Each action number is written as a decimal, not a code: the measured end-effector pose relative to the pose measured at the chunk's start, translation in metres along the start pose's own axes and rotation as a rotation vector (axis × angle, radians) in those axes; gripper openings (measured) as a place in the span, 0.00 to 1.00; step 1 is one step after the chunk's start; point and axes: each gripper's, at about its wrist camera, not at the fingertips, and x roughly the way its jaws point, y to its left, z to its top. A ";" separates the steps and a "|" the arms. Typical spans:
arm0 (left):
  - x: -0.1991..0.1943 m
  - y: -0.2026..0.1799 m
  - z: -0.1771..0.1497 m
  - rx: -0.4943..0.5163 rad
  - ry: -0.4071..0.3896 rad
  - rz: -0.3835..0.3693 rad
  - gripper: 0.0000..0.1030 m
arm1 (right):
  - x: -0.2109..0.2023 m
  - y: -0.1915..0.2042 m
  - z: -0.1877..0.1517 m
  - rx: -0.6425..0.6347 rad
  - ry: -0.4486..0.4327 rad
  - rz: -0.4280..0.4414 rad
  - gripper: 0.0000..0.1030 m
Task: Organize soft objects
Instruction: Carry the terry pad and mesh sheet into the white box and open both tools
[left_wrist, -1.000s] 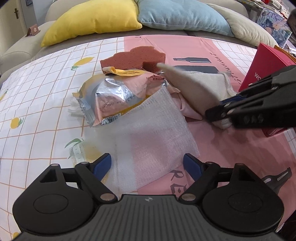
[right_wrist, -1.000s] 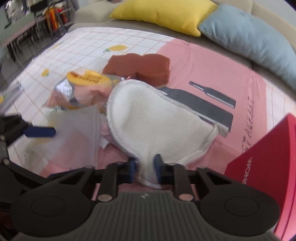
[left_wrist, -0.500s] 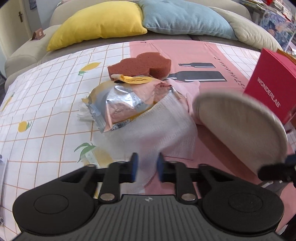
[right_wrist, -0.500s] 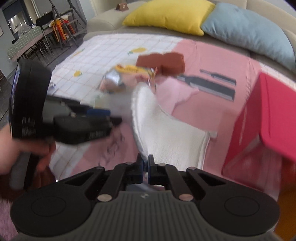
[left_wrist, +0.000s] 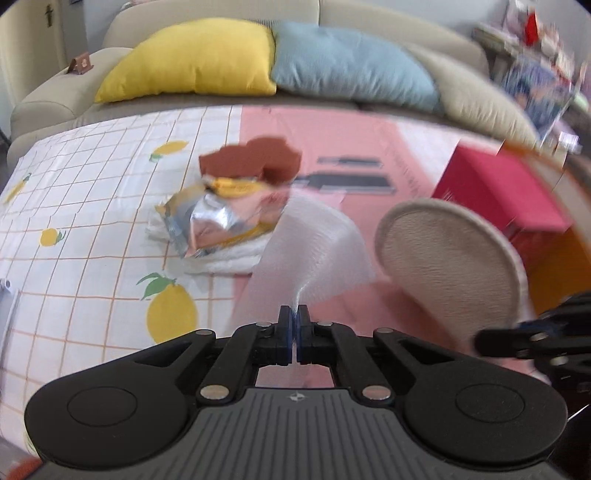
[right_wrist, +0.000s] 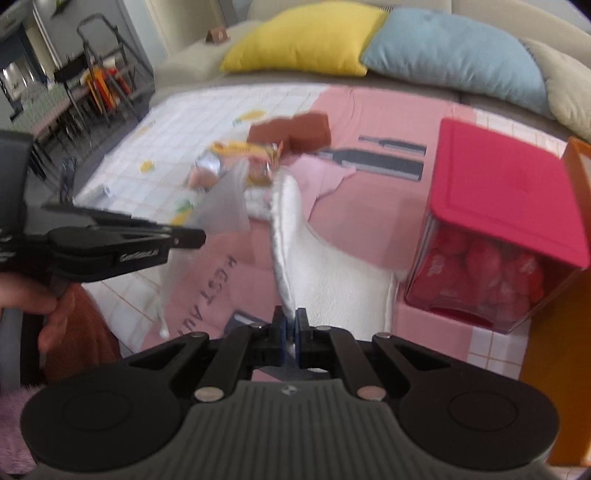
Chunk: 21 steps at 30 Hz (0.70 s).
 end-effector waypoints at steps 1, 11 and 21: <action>-0.008 -0.002 0.002 -0.021 -0.014 -0.014 0.01 | -0.006 -0.002 0.000 0.008 -0.019 0.009 0.01; -0.062 -0.035 0.014 -0.113 -0.090 -0.152 0.01 | -0.076 -0.017 -0.004 0.081 -0.212 0.042 0.01; -0.093 -0.100 0.033 -0.024 -0.140 -0.288 0.01 | -0.156 -0.041 -0.023 0.126 -0.421 0.002 0.01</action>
